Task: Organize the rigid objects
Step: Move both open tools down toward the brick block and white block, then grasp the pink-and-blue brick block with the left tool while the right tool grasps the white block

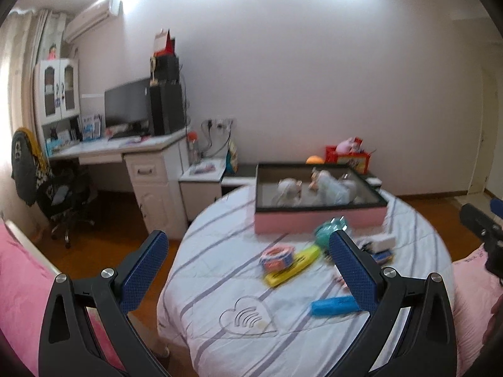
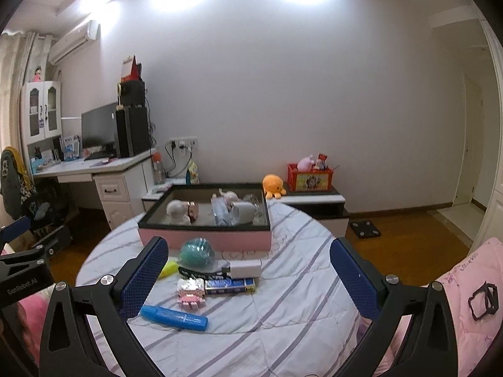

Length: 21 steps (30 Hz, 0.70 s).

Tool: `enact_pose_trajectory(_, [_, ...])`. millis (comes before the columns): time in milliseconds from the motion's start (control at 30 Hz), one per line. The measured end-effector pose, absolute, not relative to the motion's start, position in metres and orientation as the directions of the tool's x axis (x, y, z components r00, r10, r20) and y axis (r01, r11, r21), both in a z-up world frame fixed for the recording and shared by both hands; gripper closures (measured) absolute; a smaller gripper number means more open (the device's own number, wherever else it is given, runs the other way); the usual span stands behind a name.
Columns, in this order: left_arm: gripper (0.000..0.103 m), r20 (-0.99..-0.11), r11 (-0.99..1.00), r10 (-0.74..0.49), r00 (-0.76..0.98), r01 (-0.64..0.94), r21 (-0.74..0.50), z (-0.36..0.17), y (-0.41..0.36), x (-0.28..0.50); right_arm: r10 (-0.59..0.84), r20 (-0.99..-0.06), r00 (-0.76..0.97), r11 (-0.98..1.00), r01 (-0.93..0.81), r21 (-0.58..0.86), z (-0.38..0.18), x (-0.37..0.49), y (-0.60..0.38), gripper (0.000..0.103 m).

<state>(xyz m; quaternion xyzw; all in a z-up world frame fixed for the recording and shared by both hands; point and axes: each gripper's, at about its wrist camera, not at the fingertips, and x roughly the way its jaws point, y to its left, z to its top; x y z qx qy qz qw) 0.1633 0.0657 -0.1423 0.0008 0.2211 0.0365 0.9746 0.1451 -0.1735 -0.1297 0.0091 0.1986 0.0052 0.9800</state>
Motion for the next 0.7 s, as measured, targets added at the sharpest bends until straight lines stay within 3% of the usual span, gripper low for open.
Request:
enact_pose_trajectory(400, [0.000,-0.633,0.999,0.022,0.774,-0.033,-0.006,-0.215,0.072,0.237,0.015,-0.546,0.837,1.000,-0.001,0.026,-0.184,0.201,-0.181,0.000])
enact_pose_trajectory(700, [0.000,-0.713,0.995,-0.079,0.696,0.007,-0.104,-0.250,0.066,0.298,0.016,-0.605,0.796,0.999,0.005,0.033,-0.207,0.238,-0.185,0.000])
